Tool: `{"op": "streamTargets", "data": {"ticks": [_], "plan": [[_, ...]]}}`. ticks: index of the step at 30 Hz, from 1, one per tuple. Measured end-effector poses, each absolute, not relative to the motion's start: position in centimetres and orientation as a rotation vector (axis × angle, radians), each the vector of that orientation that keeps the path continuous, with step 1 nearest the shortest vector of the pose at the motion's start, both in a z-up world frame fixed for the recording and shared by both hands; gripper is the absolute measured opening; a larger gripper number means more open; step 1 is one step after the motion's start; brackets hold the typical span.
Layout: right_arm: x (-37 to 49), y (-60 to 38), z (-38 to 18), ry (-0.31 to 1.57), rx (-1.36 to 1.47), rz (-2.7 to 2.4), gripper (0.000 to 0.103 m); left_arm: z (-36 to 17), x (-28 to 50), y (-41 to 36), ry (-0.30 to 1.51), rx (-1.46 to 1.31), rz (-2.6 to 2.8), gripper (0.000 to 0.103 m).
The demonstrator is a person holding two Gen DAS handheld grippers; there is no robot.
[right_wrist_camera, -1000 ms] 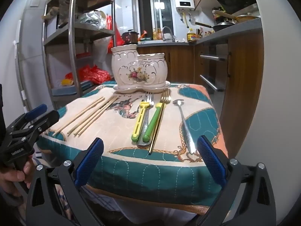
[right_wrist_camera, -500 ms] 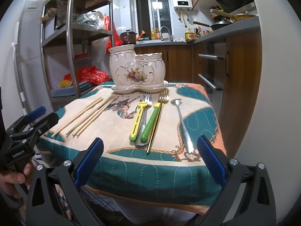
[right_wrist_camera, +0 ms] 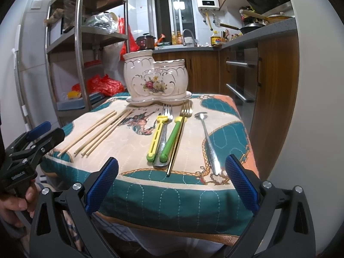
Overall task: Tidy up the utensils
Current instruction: 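Move both tools toward the utensils on the table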
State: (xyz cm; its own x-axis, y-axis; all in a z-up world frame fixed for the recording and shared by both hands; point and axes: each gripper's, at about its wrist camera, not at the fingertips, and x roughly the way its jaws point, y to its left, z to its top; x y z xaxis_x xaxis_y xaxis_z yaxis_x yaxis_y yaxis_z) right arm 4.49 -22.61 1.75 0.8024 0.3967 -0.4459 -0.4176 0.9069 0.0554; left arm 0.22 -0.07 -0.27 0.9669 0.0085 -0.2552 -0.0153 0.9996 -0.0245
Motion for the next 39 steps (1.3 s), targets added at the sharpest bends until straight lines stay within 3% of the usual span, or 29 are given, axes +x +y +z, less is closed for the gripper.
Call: {"op": "streamTargets", "data": {"ticks": [26, 39], "plan": [[5.5, -21.4, 2.2, 0.385, -0.082, 0.382, 0.099, 0.3, -0.7, 0.7, 0.215, -0.091, -0.008, 0.098], [9.4, -20.5, 1.7, 0.456, 0.012, 0.314, 0.099, -0.1, -0.5, 1.8, 0.231, -0.131, -0.073, 0.098]]}}
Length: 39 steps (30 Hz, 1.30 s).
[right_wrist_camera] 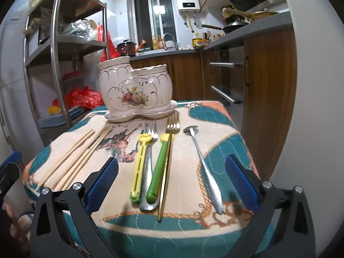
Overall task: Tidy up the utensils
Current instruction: 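Move both tools toward the utensils on the table, then grasp the silver spoon with the right gripper while the left gripper grasps a chopstick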
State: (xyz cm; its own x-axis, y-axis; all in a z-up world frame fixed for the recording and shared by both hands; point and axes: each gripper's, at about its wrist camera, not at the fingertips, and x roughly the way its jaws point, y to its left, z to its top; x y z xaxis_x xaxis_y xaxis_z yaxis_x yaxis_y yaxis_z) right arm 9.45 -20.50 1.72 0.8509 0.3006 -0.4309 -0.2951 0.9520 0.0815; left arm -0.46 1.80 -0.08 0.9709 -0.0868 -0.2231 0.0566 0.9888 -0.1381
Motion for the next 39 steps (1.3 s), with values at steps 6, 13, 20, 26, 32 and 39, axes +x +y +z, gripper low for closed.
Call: {"op": "streamTargets", "data": {"ticks": [6, 13, 20, 26, 32, 39], "plan": [[9.8, -20.5, 1.5, 0.445, 0.021, 0.327, 0.099, -0.2, -0.2, 1.6, 0.242, -0.126, -0.068, 0.098], [9.6, -21.0, 1.7, 0.452, 0.044, 0.352, 0.099, -0.2, 0.2, 1.5, 0.254, -0.122, -0.049, 0.098], [10.3, -22.2, 3.0, 0.532, 0.062, 0.356, 0.099, 1.0, 1.0, 1.8, 0.298, -0.109, -0.050, 0.098], [12.9, -23.3, 3.6, 0.666, 0.038, 0.366, 0.097, 3.2, 2.4, 2.7, 0.341, -0.106, 0.001, 0.098], [16.8, -23.7, 3.7, 0.826, -0.054, 0.408, 0.076, 3.8, 7.8, 4.9, 0.548, -0.154, -0.002, 0.071], [19.3, -23.0, 3.6, 0.903, -0.141, 0.434, 0.058, 2.9, 13.2, 6.5, 0.737, -0.112, 0.004, 0.035]]}}
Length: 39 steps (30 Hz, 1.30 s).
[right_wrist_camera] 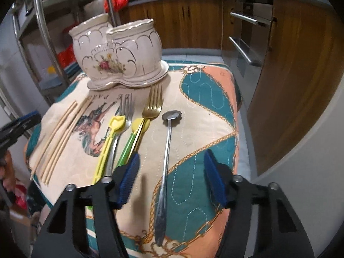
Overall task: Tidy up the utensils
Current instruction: 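Grasp the silver spoon with the right gripper while the left gripper grasps a chopstick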
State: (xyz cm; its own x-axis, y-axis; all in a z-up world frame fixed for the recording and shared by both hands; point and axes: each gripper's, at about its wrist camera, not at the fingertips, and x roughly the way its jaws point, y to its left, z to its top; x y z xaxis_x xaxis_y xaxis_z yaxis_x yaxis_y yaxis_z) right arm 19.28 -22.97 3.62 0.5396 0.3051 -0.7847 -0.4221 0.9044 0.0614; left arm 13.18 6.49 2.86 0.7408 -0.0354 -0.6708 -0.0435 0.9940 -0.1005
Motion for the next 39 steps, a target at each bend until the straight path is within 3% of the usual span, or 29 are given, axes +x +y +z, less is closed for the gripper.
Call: {"op": "streamTargets", "data": {"ticks": [3, 27, 32, 39], "plan": [[19.6, -22.8, 3.2, 0.931, -0.161, 0.449, 0.057, 1.9, 14.3, 6.6, 0.818, -0.073, 0.001, 0.025], [21.4, -20.8, 3.0, 1.049, -0.311, 0.446, 0.054, 0.4, 17.9, 6.3, 1.039, 0.034, -0.022, 0.025], [22.4, -19.3, 3.1, 1.080, -0.367, 0.436, 0.039, 0.5, 19.0, 6.2, 1.079, 0.056, -0.026, 0.025], [25.2, -16.7, 3.1, 1.224, -0.437, 0.419, 0.034, 0.6, 21.0, 5.7, 1.227, 0.144, -0.058, 0.028]]}}
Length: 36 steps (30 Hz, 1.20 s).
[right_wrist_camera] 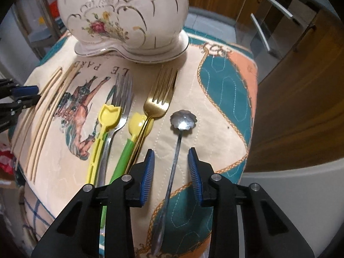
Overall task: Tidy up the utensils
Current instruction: 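Grasp the silver spoon with the right gripper while the left gripper grasps a chopstick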
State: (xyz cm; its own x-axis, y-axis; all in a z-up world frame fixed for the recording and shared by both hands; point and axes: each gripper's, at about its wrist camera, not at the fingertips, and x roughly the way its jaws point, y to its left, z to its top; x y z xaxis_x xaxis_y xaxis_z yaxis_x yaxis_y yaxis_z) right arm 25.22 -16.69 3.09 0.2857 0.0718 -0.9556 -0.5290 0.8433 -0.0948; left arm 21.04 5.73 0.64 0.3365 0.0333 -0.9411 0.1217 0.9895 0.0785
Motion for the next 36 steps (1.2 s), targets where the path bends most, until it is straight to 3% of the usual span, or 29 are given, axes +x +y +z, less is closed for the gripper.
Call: {"op": "streamTargets", "data": {"ticks": [3, 6, 8, 15, 18, 19, 28, 36], "plan": [[26.0, -16.3, 3.0, 1.283, -0.441, 0.415, 0.034, 0.7, 21.9, 5.9, 1.298, 0.170, -0.059, 0.038], [26.6, -16.3, 2.7, 1.325, -0.419, 0.415, 0.032, 0.7, 22.7, 6.3, 1.351, 0.153, -0.061, 0.039], [26.8, -16.3, 2.6, 1.340, -0.407, 0.415, 0.030, 0.8, 22.9, 6.3, 1.365, 0.138, -0.063, 0.033], [27.7, -15.4, 2.7, 1.364, -0.395, 0.426, 0.014, 1.0, 22.9, 7.0, 1.376, 0.086, -0.086, 0.028], [27.0, -15.4, 3.0, 1.354, -0.380, 0.425, 0.006, 0.8, 23.1, 7.6, 1.361, 0.068, -0.080, 0.016], [26.9, -15.6, 3.1, 1.349, -0.369, 0.424, 0.006, 0.8, 22.9, 7.8, 1.345, 0.060, -0.076, 0.006], [25.7, -18.5, 3.1, 1.259, -0.225, 0.462, 0.003, 1.1, 21.2, 9.3, 1.183, -0.063, -0.060, 0.005], [24.1, -21.3, 3.9, 1.069, -0.107, 0.501, 0.002, 5.6, 19.3, 9.2, 0.871, -0.204, -0.134, 0.005]]}}
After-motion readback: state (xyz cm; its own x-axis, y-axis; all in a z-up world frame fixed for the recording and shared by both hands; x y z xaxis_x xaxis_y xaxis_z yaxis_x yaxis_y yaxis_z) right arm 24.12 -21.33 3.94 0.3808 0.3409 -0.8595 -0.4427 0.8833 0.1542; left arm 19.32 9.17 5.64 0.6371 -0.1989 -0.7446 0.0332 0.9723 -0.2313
